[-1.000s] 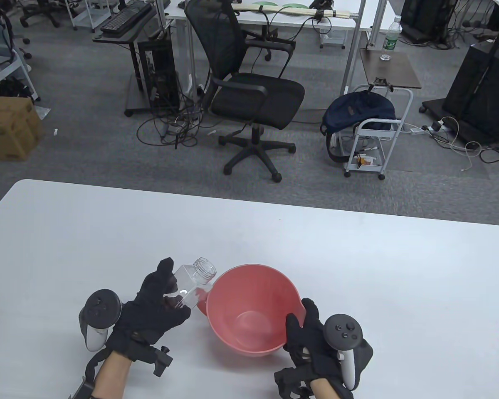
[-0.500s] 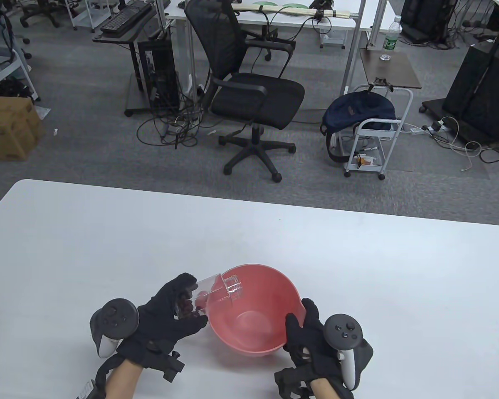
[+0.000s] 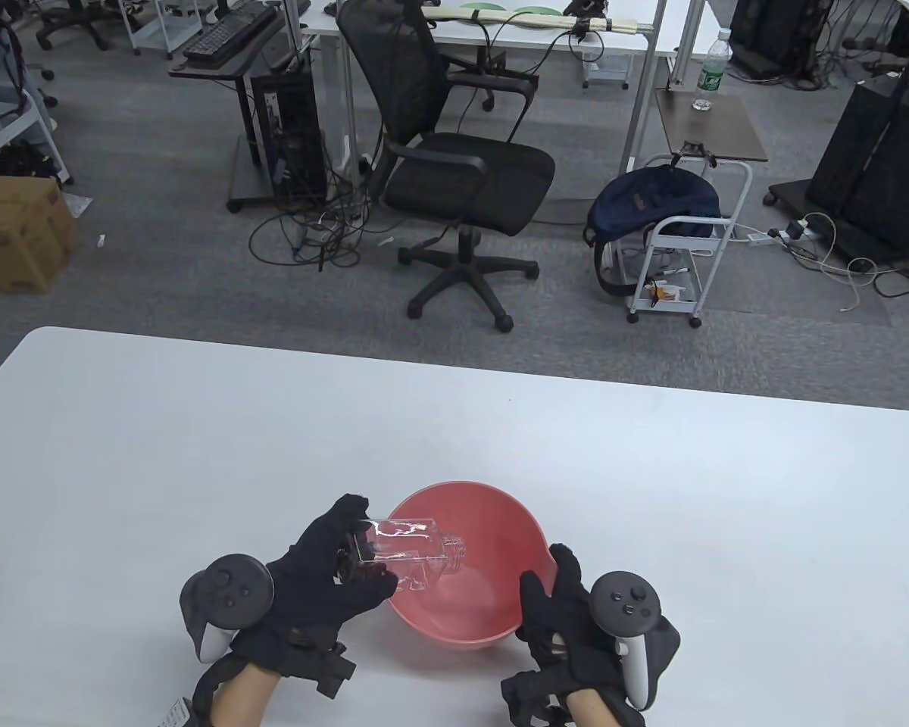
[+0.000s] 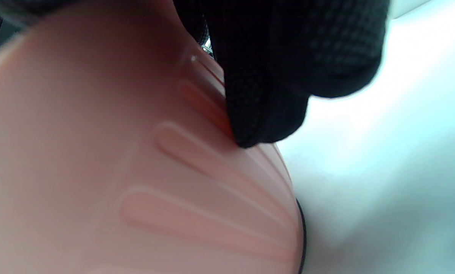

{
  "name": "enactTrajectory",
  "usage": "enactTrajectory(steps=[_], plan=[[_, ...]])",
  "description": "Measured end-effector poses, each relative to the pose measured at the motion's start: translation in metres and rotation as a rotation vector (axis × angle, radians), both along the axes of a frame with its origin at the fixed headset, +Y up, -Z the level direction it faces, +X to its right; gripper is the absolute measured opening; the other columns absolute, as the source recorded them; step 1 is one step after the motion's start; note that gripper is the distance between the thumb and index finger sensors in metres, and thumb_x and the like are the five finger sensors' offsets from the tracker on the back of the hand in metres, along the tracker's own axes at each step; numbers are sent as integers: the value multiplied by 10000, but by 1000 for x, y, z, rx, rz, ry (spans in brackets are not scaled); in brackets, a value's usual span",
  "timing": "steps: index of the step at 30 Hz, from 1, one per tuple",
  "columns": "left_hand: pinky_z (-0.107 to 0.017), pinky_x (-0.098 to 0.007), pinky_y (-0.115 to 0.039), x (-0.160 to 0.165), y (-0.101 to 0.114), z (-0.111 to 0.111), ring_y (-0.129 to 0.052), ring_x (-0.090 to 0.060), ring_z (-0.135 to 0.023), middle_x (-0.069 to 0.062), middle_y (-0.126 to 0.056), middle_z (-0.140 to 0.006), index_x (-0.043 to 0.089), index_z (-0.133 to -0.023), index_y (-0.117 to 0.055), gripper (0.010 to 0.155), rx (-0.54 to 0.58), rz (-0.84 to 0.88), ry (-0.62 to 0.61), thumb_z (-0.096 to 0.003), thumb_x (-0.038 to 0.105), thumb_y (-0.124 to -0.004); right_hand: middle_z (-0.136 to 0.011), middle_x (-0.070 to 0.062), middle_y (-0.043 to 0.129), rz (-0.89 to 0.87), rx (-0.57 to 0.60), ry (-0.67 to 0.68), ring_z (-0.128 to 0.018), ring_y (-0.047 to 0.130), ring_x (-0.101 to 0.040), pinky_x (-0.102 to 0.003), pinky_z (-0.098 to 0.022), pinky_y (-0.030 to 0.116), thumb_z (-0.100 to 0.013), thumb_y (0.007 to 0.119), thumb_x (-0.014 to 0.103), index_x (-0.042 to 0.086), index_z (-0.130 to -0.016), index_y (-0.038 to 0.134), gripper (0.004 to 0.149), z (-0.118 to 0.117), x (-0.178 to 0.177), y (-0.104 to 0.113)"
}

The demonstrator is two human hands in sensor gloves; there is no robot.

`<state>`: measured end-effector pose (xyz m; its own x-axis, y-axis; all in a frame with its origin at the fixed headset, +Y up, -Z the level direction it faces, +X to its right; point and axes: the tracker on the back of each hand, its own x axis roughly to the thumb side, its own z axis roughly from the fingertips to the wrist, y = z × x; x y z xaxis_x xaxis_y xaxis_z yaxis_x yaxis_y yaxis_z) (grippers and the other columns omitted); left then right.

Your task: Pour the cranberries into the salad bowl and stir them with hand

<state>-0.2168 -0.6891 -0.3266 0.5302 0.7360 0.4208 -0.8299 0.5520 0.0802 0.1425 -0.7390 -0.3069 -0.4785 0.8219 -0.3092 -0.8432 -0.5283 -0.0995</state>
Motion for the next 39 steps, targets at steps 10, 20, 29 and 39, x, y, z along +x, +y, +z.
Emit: enactTrajectory(steps=[10, 20, 29, 39], plan=[[-618, -219, -881, 6, -5, -7, -872, -226, -940, 37, -744, -1111, 447, -1093, -533, 903, -65, 98, -85, -366, 677, -1016, -1011, -122, 759, -3, -1, 7, -382, 1029, -202, -232, -206, 924, -505, 742, 576, 250, -1042, 467, 686, 0, 0, 0], [-610, -250, -899, 18, 4, 3, -898, -260, -917, 23, -761, -1101, 447, -1079, -585, 868, 13, -6, 15, -364, 658, -1030, -1011, -122, 758, -5, -1, 12, -384, 1030, -200, -232, -208, 924, -502, 742, 583, 251, -1043, 464, 693, 0, 1, -1], [-598, -247, -908, 15, -2, -3, -934, -259, -884, 30, -784, -1093, 449, -1075, -609, 854, -88, 134, -112, -364, 677, -1024, -1012, -123, 757, -5, -1, 13, -384, 1030, -199, -232, -209, 924, -501, 743, 584, 251, -1042, 465, 693, 0, 2, -1], [-602, -243, -915, 13, -3, -5, -949, -241, -881, 53, -794, -1092, 464, -1069, -616, 847, -65, 51, -81, -361, 691, -1020, -1013, -124, 755, -6, -1, 15, -385, 1030, -198, -233, -210, 924, -500, 743, 585, 250, -1043, 464, 696, 0, 2, -1]])
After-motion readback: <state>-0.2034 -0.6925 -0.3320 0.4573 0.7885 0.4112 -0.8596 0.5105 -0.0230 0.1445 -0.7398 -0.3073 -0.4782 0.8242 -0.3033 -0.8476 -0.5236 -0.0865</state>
